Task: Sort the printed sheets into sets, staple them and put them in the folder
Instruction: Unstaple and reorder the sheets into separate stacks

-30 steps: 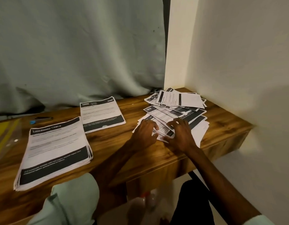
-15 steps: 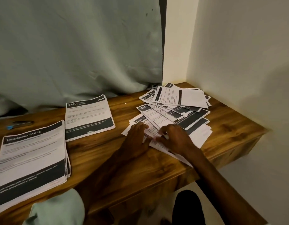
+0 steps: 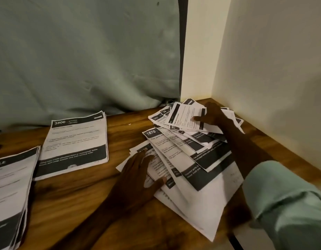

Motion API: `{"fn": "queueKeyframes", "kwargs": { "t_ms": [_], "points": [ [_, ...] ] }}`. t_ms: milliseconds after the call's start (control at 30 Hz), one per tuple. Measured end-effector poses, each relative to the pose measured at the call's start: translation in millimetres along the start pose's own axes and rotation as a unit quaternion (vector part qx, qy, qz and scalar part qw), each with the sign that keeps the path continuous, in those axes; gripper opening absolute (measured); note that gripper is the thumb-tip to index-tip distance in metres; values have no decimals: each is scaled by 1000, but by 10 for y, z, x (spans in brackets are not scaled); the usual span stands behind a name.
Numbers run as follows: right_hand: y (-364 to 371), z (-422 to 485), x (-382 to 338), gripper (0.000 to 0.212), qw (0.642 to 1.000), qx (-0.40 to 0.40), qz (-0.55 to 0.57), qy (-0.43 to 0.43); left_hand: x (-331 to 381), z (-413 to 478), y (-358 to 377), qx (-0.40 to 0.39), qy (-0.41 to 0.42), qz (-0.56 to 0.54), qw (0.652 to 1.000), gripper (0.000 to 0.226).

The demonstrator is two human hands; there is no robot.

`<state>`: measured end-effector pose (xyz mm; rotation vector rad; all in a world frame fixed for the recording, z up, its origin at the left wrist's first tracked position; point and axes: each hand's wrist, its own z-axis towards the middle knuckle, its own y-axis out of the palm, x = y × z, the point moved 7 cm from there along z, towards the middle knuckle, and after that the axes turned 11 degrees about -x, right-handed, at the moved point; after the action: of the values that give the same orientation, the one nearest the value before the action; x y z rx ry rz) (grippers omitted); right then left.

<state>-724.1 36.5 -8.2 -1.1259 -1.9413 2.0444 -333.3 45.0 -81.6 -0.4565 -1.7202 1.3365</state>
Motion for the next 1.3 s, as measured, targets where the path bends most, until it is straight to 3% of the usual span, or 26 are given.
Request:
{"fn": "queueKeyframes", "kwargs": {
  "t_ms": [100,200,300,433,733,1033,1167,1300],
  "points": [
    [-46,418,155,48,998,-15,-20,-50,2,0,-8,1,-6,9,1000,105],
    [-16,777,346,34,995,-36,-35,-87,3,-2,-18,3,-8,18,1000,114],
    [25,1101,504,68,991,-62,-36,-113,-4,-13,-9,-12,-17,30,999,114],
    [-103,741,208,64,995,-65,-59,-51,-8,-27,-11,-5,-13,23,1000,104],
    [48,460,273,113,992,-109,-59,6,42,11,-33,-29,-1,30,999,104],
    [164,-688,-127,122,994,-57,-97,8,191,-63,-119,-33,18,39,999,101],
    [338,-1069,-243,107,993,-54,-101,15,188,-88,-195,-42,27,23,998,107],
    [456,-1154,-298,119,990,-69,-119,13,-96,20,-249,-64,-7,24,998,103]
  ]
}}
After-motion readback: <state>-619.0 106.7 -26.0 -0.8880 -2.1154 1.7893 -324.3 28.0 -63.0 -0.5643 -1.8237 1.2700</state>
